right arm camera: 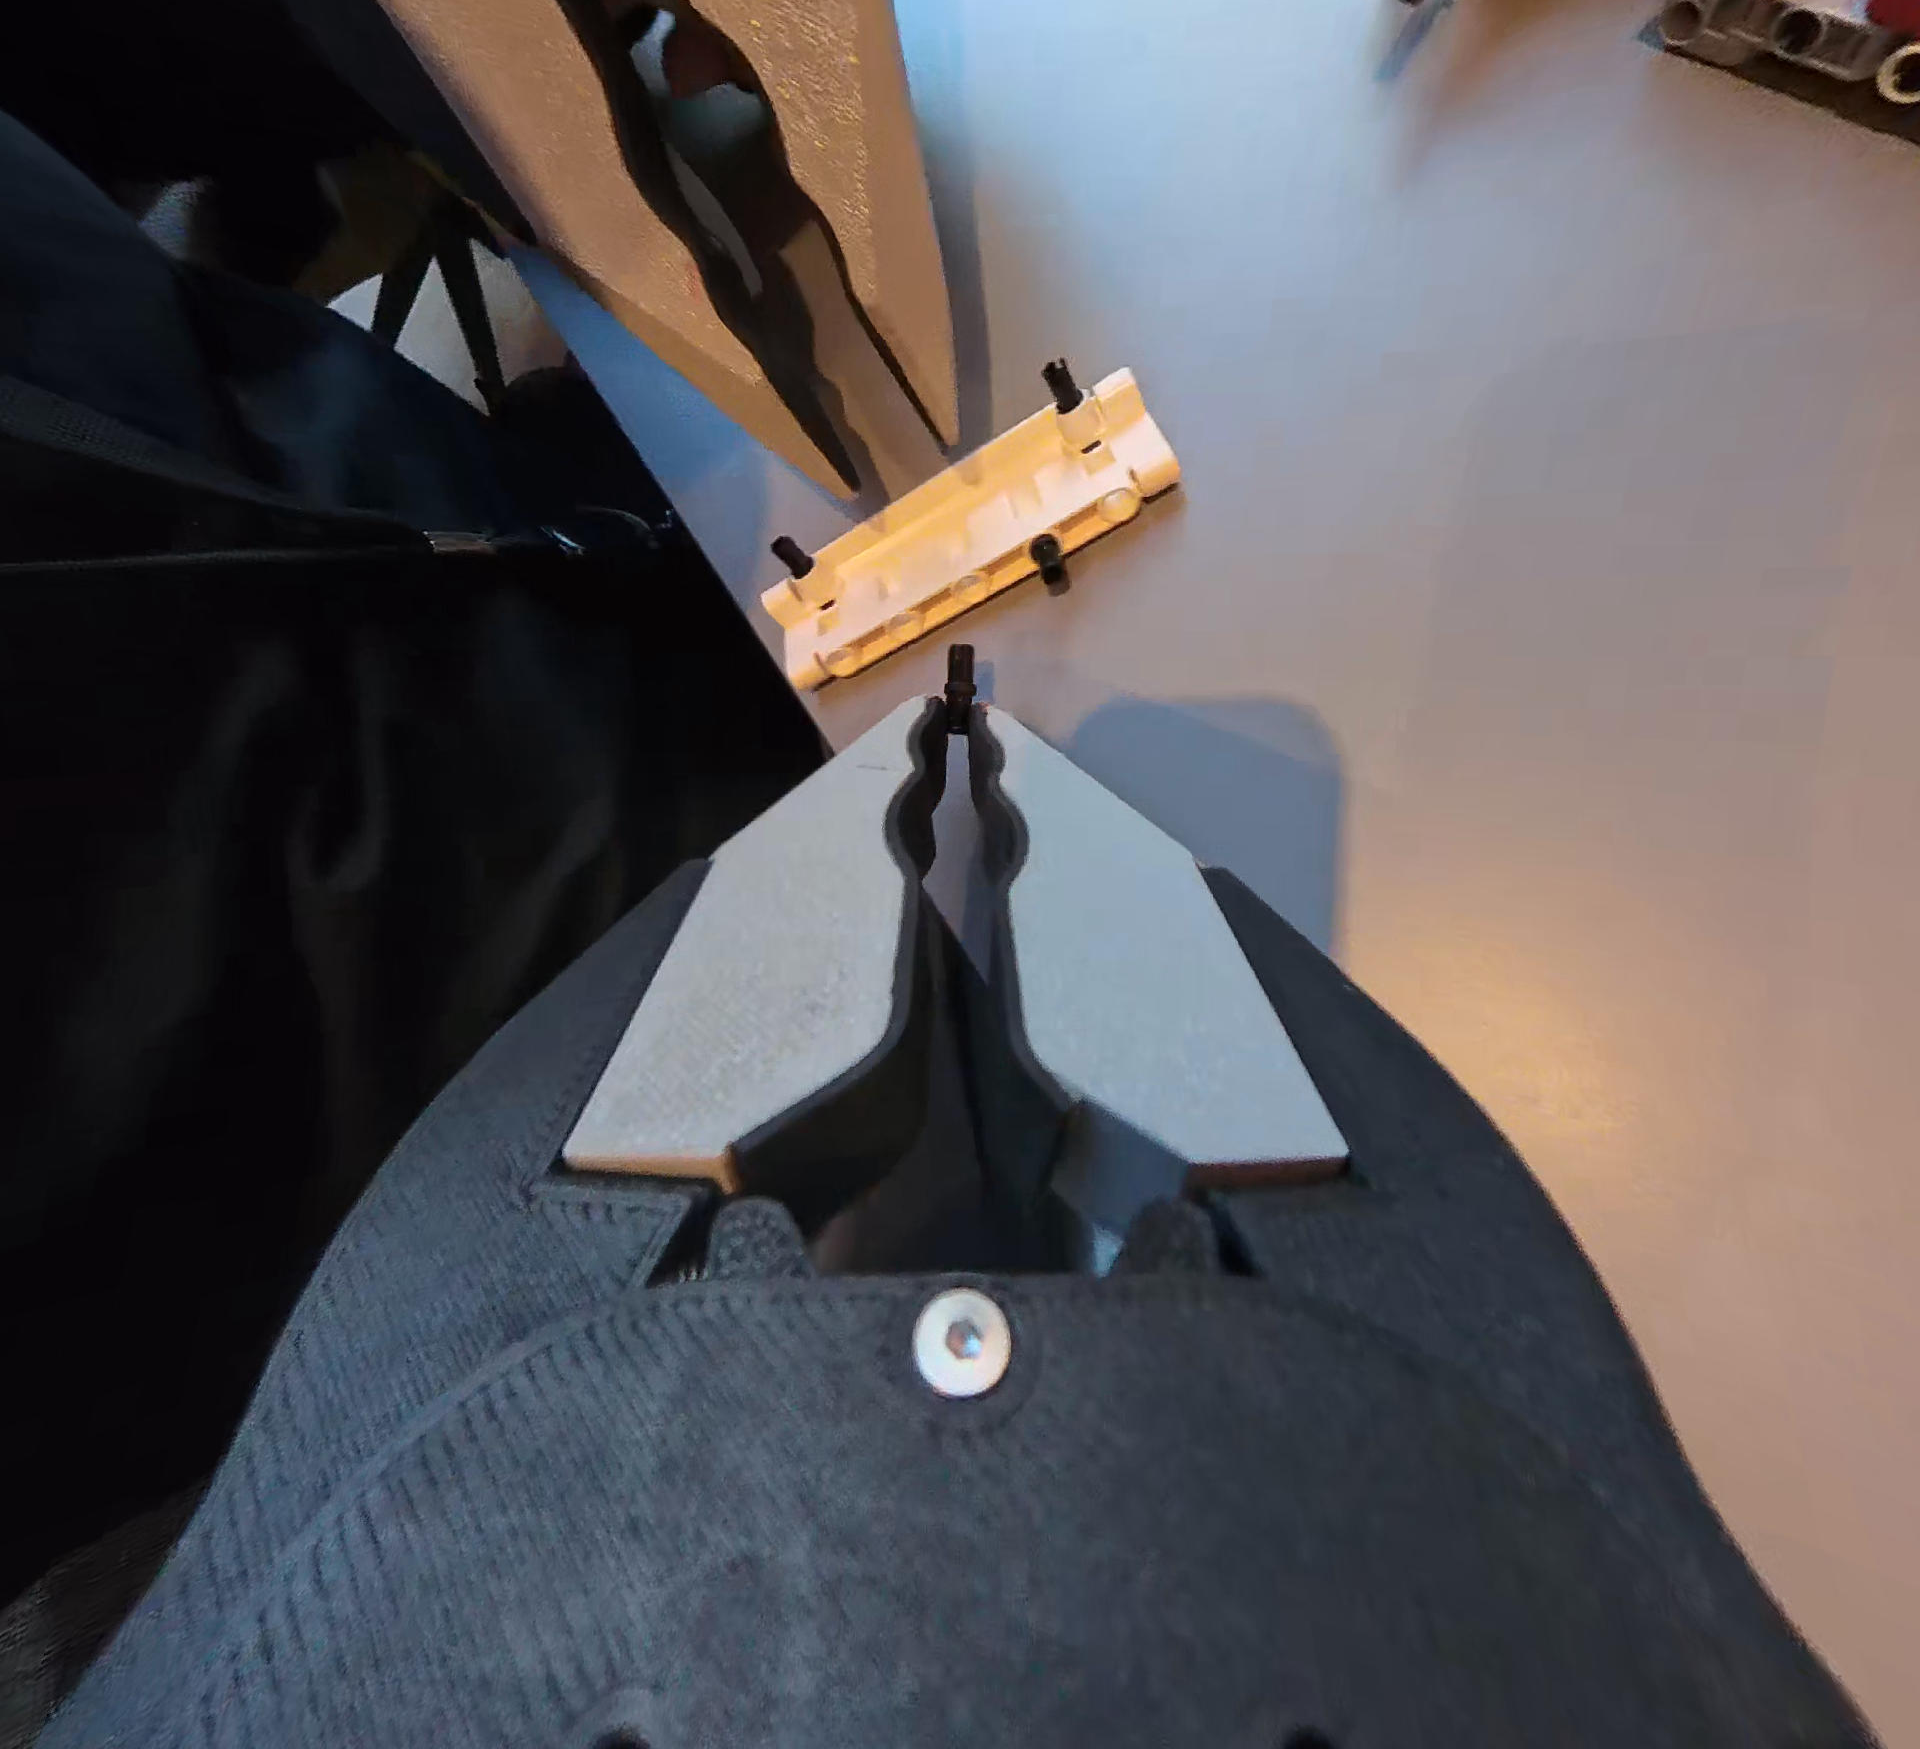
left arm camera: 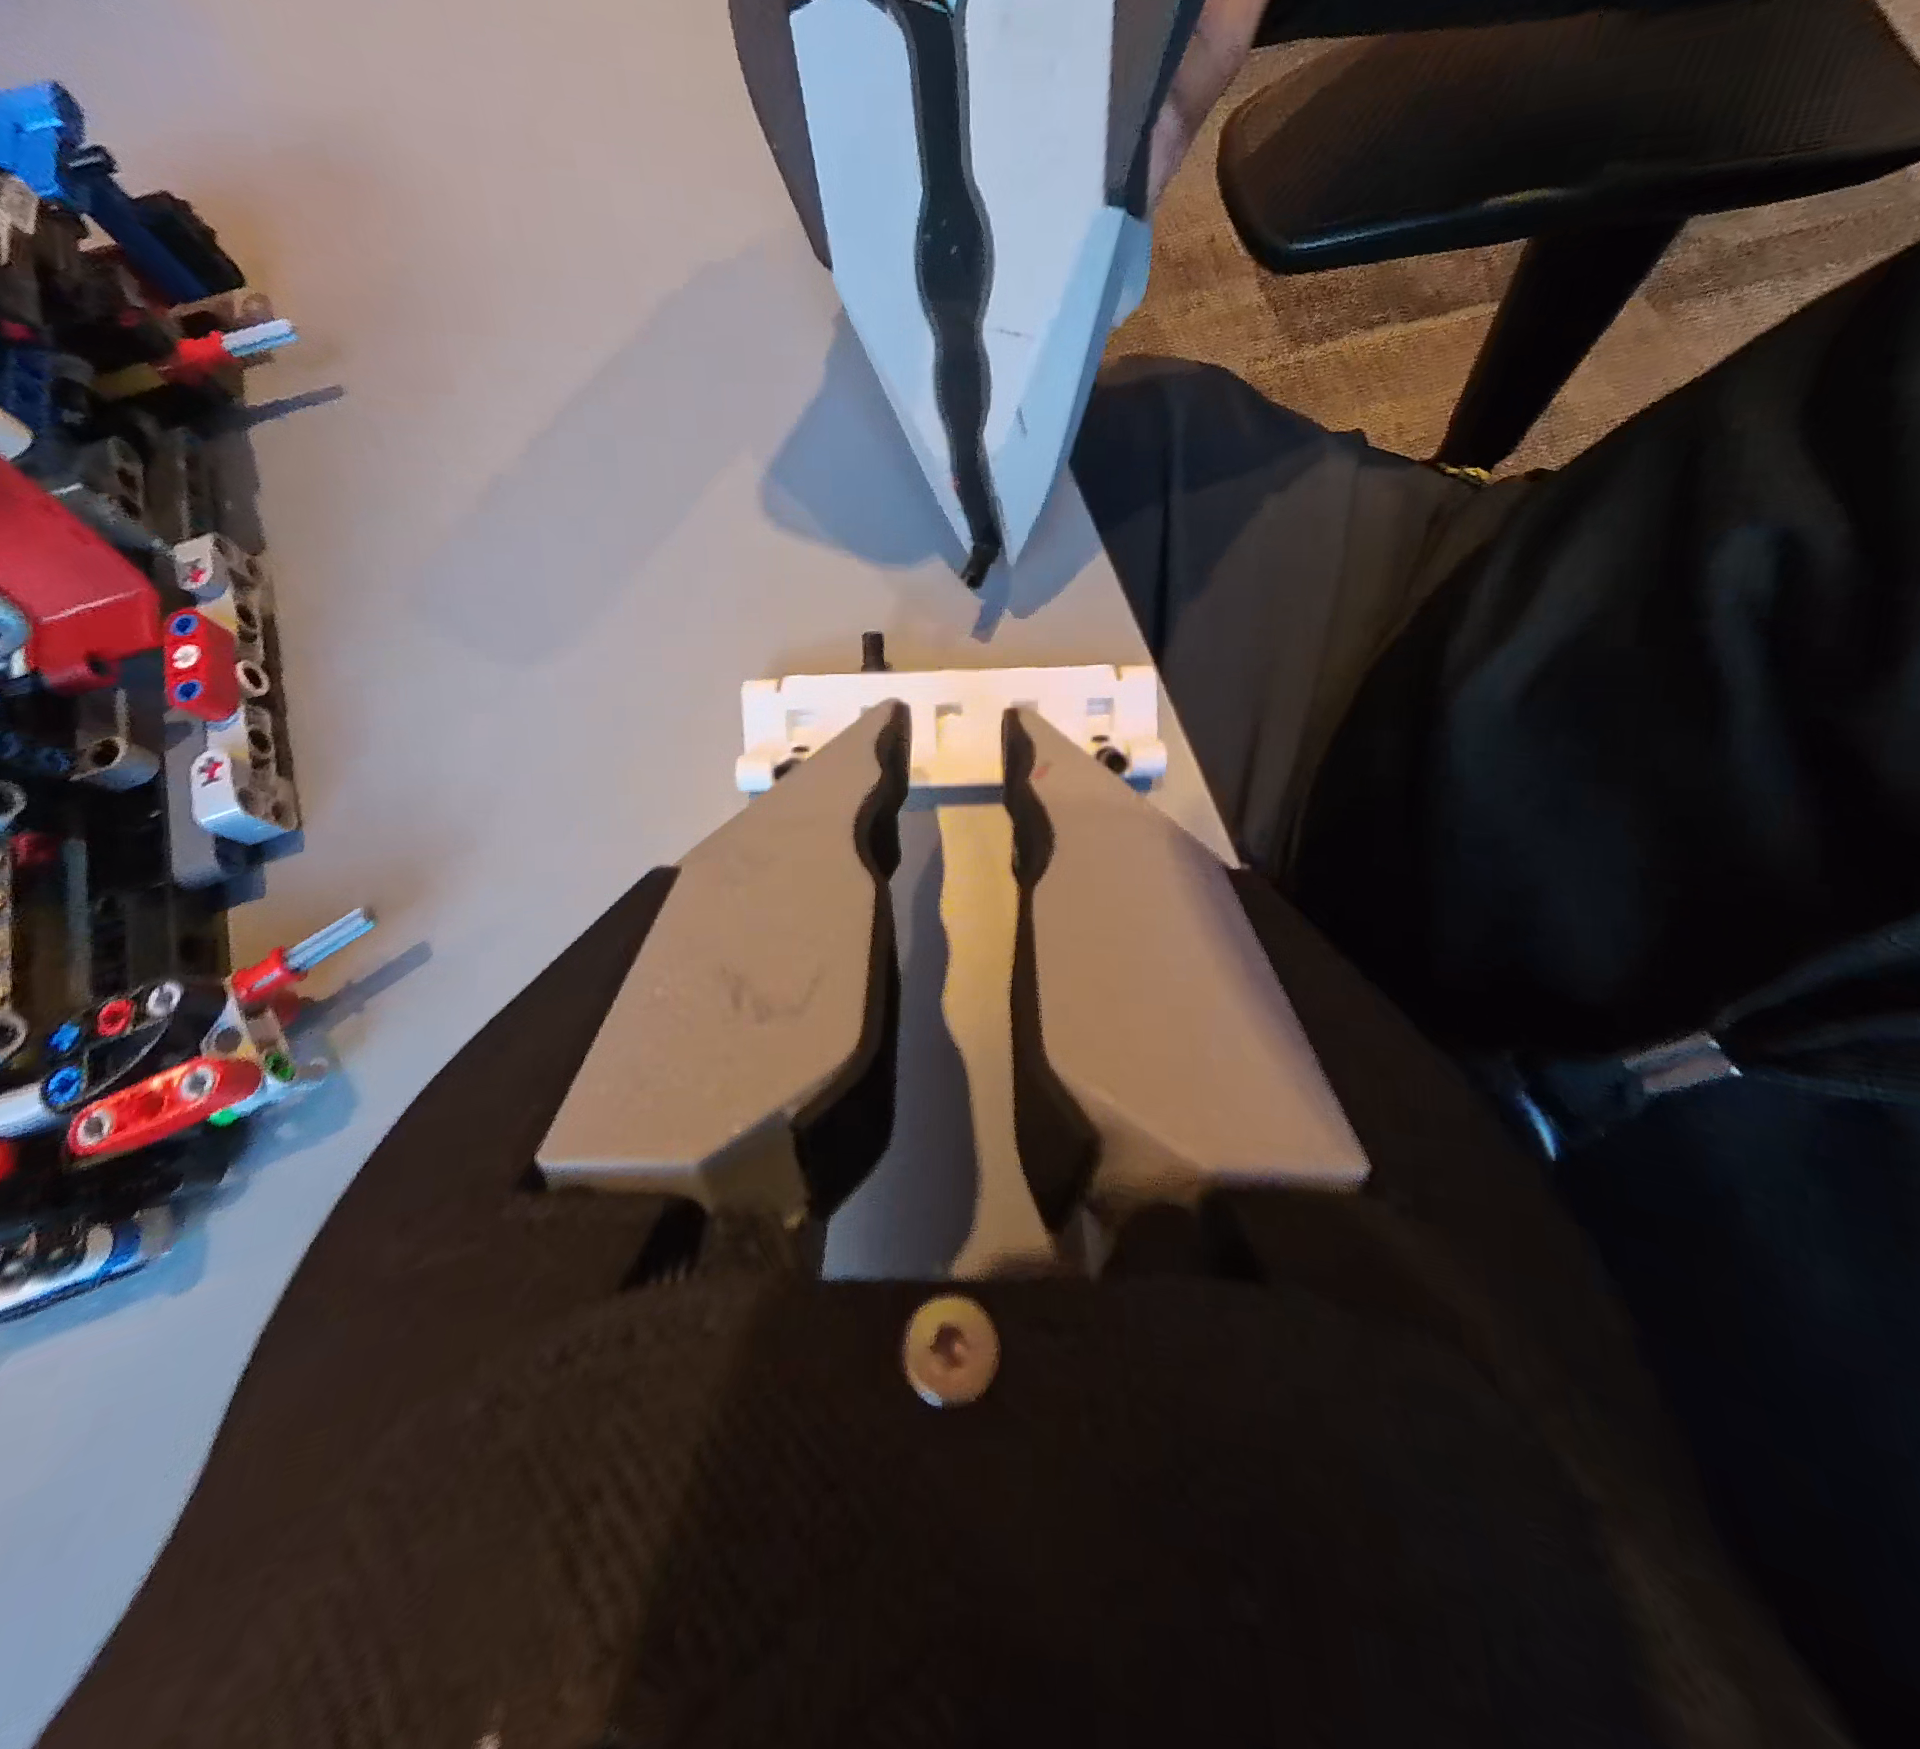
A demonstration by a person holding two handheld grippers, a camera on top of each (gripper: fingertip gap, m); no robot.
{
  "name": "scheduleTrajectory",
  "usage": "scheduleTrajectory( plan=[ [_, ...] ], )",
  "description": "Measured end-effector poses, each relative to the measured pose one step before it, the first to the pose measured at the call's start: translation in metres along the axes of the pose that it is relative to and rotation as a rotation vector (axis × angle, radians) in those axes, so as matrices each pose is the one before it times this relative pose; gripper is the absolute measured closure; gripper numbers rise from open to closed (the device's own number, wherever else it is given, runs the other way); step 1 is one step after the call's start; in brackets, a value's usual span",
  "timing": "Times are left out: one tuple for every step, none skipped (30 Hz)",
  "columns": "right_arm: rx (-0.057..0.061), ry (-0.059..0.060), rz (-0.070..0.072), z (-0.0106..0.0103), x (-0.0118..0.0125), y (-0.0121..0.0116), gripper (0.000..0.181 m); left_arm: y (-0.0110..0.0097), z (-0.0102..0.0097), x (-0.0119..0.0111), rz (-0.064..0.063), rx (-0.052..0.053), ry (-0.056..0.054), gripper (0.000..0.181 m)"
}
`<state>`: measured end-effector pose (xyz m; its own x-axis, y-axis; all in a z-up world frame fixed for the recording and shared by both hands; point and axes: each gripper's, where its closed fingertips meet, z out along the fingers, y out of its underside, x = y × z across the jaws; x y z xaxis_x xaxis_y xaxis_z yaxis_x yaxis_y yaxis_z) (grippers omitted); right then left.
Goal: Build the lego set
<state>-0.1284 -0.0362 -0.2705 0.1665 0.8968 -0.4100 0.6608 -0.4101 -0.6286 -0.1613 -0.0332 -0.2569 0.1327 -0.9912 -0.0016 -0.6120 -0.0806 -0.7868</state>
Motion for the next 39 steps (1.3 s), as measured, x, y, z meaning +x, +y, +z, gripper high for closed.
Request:
scheduleTrajectory(
  plan=[
    [-0.0088, -0.0074, -0.0102, 0.00115, -0.00226, 0.00112, 0.18, -0.00129, 0.0025, 0.00189, 0.006, -0.0064, 0.008, 0.167],
    [-0.0164, -0.0066, -0.0074, 0.00134, -0.00161, 0.0017, 0.18, -0.00029, 0.00271, 0.00196, 0.007, -0.0133, 0.0103, 0.167],
    [-0.0186, -0.008, -0.0031, 0.00165, -0.00127, 0.00155, 0.18, 0.00052, 0.00268, 0.00019, 0.0067, -0.0176, 0.0007, 0.168],
    [-0.0182, -0.0104, 0.0021, 0.00159, -0.00103, 0.00104, 0.18, 0.00047, 0.00256, 0.00056, 0.0086, -0.0152, 0.0033, 0.168],
    [-0.0165, -0.0147, 0.0024, 0.00161, -0.00146, 0.00038, 0.18, 0.0005, 0.00233, 0.00124, 0.0076, -0.014, 0.0095, 0.17],
    [-0.0134, -0.015, -0.0002, 0.00126, -0.00166, -0.0004, 0.18, 0.00077, 0.00222, 0.00066, 0.007, -0.0153, 0.0047, 0.172],
    [-0.011, -0.0096, -0.0017, 0.00091, -0.00118, -0.00088, 0.18, 0.00157, 0.00214, 0.00042, 0.006, -0.0189, 0.0035, 0.172],
    [-0.0095, -0.0046, -0.0029, 0.0006, -0.0008, -0.00101, 0.18, 0.0017, 0.00216, 0.00102, 0.005, -0.0183, 0.0074, 0.171],
    [-0.0078, 0.0002, -0.0021, 0.00042, 0.00013, -0.00114, 0.18, -0.00059, 0.00128, 0.00025, 0.0033, -0.0018, 0.002, 0.172],
    [-0.0081, 0.0034, 0.0, 0.00024, 0.00093, -0.00062, 0.18, -0.00052, 0.00083, -0.00029, 0.0028, -0.0004, -0.0004, 0.172],
    [-0.0097, 0.002, 0.0011, 0.00022, 0.00108, 0.00003, 0.179, -0.00061, 0.00059, -0.00027, 0.0014, 0.0002, 0.0006, 0.172],
    [-0.0124, -0.0018, 0.0017, 0.00031, 0.00074, 0.00074, 0.179, -0.00039, 0.00045, -0.00053, 0.0024, -0.0008, -0.0007, 0.173],
    [-0.0153, -0.003, 0.0002, 0.00018, 0.00046, 0.00136, 0.179, -0.00019, 0.0003, -0.00067, 0.004, -0.0017, -0.003, 0.173],
    [-0.0138, 0.0001, -0.0032, -0.00003, 0.00041, 0.00124, 0.179, -0.00009, 0.00029, -0.00035, 0.0047, -0.0009, -0.001, 0.173],
    [-0.0107, 0.0018, -0.0052, -0.00026, 0.00034, 0.00063, 0.18, -0.00025, 0.0003, 0.00005, 0.0031, 0.0013, 0.0018, 0.173],
    [-0.0111, 0.0009, -0.0054, -0.00022, -0.00009, 0.00065, 0.18, 0.0, 0.00016, -0.0003, 0.0013, 0.002, 0.0014, 0.174],
    [-0.0111, 0.003, -0.0056, -0.00027, 0.00011, 0.00039, 0.18, 0.00022, -0.00005, -0.00088, 0.0031, 0.0019, -0.001, 0.175],
    [-0.01, 0.0057, -0.0057, -0.00018, 0.00059, 0.00012, 0.18, 0.00009, -0.00004, 0.00017, 0.0053, 0.0034, 0.0047, 0.175],
    [-0.0113, 0.0046, -0.0067, -0.00013, 0.00026, 0.00005, 0.18, 0.00001, -0.00001, -0.00001, -0.0004, 0.0024, 0.0048, 0.175],
    [-0.0137, 0.0037, -0.0077, 0.00008, -0.00004, 0.00018, 0.18, -0.00007, -0.00004, -0.00004, -0.0019, 0.002, 0.0045, 0.175],
    [-0.0166, 0.0049, -0.0099, 0.00007, -0.00023, 0.00041, 0.18, 0.00003, 0.00003, 0.00008, 0.0013, 0.0033, 0.0041, 0.175],
    [-0.0179, 0.0087, -0.0135, 0.00008, -0.00025, 0.00059, 0.18, 0.0001, -0.00016, 0.00049, 0.0025, 0.0048, 0.0064, 0.176],
    [-0.0169, 0.0117, -0.0115, -0.00008, -0.00034, 0.00079, 0.18, 0.00029, -0.00024, 0.00135, 0.0017, 0.005, 0.0107, 0.179],
    [-0.012, 0.0101, -0.0023, -0.00011, -0.00081, 0.00077, 0.18, 0.00017, -0.00011, 0.00098, 0.0012, 0.0048, 0.0083, 0.18],
    [0.0011, 0.0104, 0.0059, -0.00019, -0.0013, 0.0007, 0.18, -0.00009, 0.00013, 0.00038, 0.0078, 0.0051, 0.0045, 0.18],
    [0.0168, 0.0159, 0.0083, -0.00043, -0.00125, 0.00025, 0.179, 0.00005, 0.00003, 0.00007, 0.0141, 0.0026, 0.004, 0.18],
    [0.0264, 0.0209, 0.0066, -0.0005, -0.00143, 0.00038, 0.179, -0.00005, -0.00001, -0.00002, 0.0146, 0.0009, 0.0086, 0.18],
    [0.0272, 0.0247, 0.0049, -0.00006, -0.00121, 0.00128, 0.18, -0.00016, 0.00027, -0.00015, 0.0098, 0.0011, 0.0124, 0.18],
    [0.0231, 0.0341, 0.0045, 0.00012, 0.00013, 0.00209, 0.179, -0.00035, 0.00022, -0.00041, 0.0016, 0.0008, 0.0137, 0.18],
    [0.0264, 0.0373, 0.0018, -0.00024, 0.00053, 0.00146, 0.179, -0.00037, 0.00039, -0.00037, -0.0056, -0.0014, 0.0135, 0.181],
    [0.0264, 0.0359, 0.0017, -0.00076, 0.0007, 0.00067, 0.18, -0.00058, 0.00012, 0.00015, -0.0096, -0.0053, 0.0119, 0.18],
    [0.0185, 0.035, 0.0028, -0.00106, 0.00123, 0.00092, 0.18, -0.00089, 0.0005, 0.00075, -0.0114, -0.0064, 0.0098, 0.175],
    [0.017, 0.0282, 0.0002, -0.00147, 0.00034, 0.0005, 0.18, -0.00085, 0.00059, 0.00089, -0.0099, -0.0063, 0.0072, 0.169],
    [0.0182, 0.0216, -0.0018, -0.00194, -0.00041, -0.00017, 0.18, -0.00057, 0.00013, 0.00007, -0.003, -0.0075, -0.0012, 0.166],
    [0.0182, 0.017, -0.0001, -0.00198, -0.00066, -0.00044, 0.179, -0.0006, -0.00049, -0.00114, 0.0039, -0.0019, -0.0135, 0.165],
    [0.0162, 0.0153, 0.0042, -0.00195, -0.00023, -0.00062, 0.179, -0.00074, -0.00091, -0.0005, 0.0086, 0.002, -0.0104, 0.165],
    [0.0132, 0.0135, 0.0092, -0.00182, 0.00062, -0.00041, 0.179, -0.00087, -0.00144, -0.00019, 0.0055, 0.0029, -0.0077, 0.166],
    [0.0113, 0.0103, 0.0113, -0.00167, 0.00097, -0.00026, 0.179, -0.00158, -0.00153, -0.00036, 0.0001, 0.0059, -0.008, 0.166],
    [0.0085, 0.0046, 0.0081, -0.00142, 0.00067, -0.00002, 0.18, -0.00226, -0.00166, 0.00079, -0.0034, 0.0092, 0.0007, 0.166]
  ],
)
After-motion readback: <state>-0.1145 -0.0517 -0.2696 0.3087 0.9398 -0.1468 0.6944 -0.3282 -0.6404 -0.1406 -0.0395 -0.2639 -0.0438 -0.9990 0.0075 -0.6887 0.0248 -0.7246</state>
